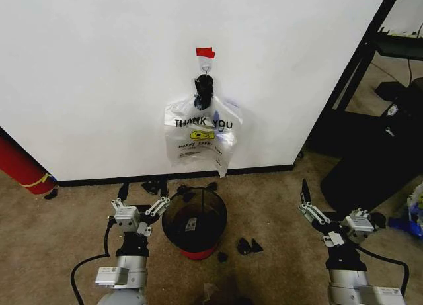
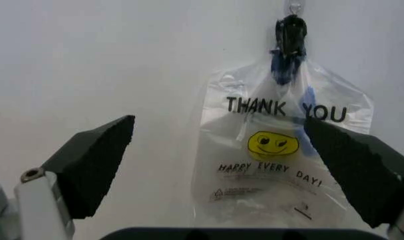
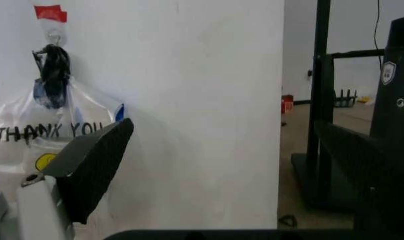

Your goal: Pick up the garbage bag from the wall and place it over the trash bin.

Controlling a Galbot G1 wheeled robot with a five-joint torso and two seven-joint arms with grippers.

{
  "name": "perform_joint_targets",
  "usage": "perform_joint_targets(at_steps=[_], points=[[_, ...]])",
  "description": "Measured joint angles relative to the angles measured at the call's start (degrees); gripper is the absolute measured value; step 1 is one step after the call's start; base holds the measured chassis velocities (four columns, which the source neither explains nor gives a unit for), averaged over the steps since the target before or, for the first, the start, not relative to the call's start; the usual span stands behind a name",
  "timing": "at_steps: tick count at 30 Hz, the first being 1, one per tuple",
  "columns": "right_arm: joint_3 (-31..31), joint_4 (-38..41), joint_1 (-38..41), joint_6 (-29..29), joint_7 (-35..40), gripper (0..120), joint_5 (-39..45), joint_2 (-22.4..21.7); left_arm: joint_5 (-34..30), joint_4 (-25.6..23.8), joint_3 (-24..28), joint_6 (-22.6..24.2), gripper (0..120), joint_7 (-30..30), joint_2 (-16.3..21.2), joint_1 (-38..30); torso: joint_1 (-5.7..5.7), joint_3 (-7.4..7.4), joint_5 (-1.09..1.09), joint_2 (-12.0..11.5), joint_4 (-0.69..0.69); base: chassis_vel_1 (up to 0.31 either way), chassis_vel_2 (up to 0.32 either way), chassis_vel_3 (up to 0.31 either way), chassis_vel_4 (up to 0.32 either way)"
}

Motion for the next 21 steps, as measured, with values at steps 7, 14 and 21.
perform_joint_targets(at_steps=[7, 14, 21], points=[[-0.9, 0.2, 0.7, -0.2, -0.1, 100, 0.0, -0.4, 0.8, 0.0, 0.1, -0.6, 100, 0.0, -0.6, 0.9, 0.00, 0.00, 0.00, 0.0, 0.00, 0.000, 0.000, 0.000, 0.000], [-1.3, -0.5, 1.7, -0.6, -0.1, 100, 0.1, -1.2, 0.9, 0.0, 0.4, -1.0, 100, 0.2, -0.7, 0.8, 0.00, 0.00, 0.00, 0.0, -0.01, 0.000, 0.000, 0.000, 0.000], [-9.1, -2.1, 14.3, -7.5, -2.0, 100, 14.5, -10.2, 2.4, 0.1, -0.3, -1.9, 100, 0.1, -2.1, 2.6, 0.00, 0.00, 0.00, 0.0, 0.01, 0.000, 0.000, 0.000, 0.000]])
